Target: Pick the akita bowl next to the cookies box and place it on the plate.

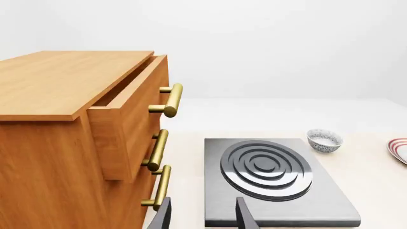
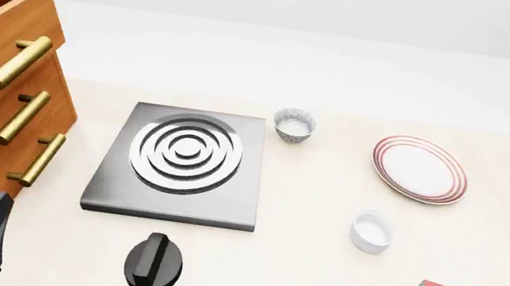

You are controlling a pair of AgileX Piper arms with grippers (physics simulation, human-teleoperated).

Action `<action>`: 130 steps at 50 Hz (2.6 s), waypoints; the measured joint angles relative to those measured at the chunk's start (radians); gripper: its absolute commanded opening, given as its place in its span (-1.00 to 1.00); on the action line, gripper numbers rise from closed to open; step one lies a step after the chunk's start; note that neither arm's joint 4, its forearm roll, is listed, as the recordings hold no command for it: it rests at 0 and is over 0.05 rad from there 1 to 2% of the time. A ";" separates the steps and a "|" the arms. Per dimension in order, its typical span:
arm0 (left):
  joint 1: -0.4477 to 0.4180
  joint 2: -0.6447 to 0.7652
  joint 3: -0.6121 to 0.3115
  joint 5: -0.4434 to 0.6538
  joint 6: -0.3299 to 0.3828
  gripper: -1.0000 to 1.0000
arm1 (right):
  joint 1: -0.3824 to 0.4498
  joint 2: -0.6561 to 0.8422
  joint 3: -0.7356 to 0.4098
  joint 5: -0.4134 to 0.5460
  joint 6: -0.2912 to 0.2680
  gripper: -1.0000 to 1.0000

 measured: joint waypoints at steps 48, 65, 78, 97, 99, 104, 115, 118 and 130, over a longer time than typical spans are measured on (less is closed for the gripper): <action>0.000 0.000 0.000 0.000 0.000 1.00 | -0.092 0.302 -0.439 0.203 -0.014 1.00; 0.000 0.000 0.000 0.000 0.000 1.00 | -0.083 0.407 -0.510 0.198 -0.004 1.00; 0.000 0.000 0.000 0.000 0.000 1.00 | -0.069 0.491 -0.570 0.194 -0.006 1.00; 0.000 0.000 0.000 0.000 0.000 1.00 | -0.072 0.574 -0.554 0.131 -0.020 1.00; 0.000 0.000 0.000 0.000 0.000 1.00 | -0.072 0.582 -0.551 0.124 -0.021 1.00; 0.000 0.000 0.000 0.000 0.000 1.00 | -0.072 0.603 -0.544 0.106 -0.025 1.00; 0.000 0.000 0.000 0.000 0.000 1.00 | -0.067 0.651 -0.534 0.072 -0.032 1.00; 0.000 0.000 0.000 0.000 0.000 1.00 | -0.066 0.662 -0.530 0.063 -0.035 1.00; 0.000 0.000 0.000 0.000 0.000 1.00 | -0.070 0.697 -0.503 0.025 -0.045 1.00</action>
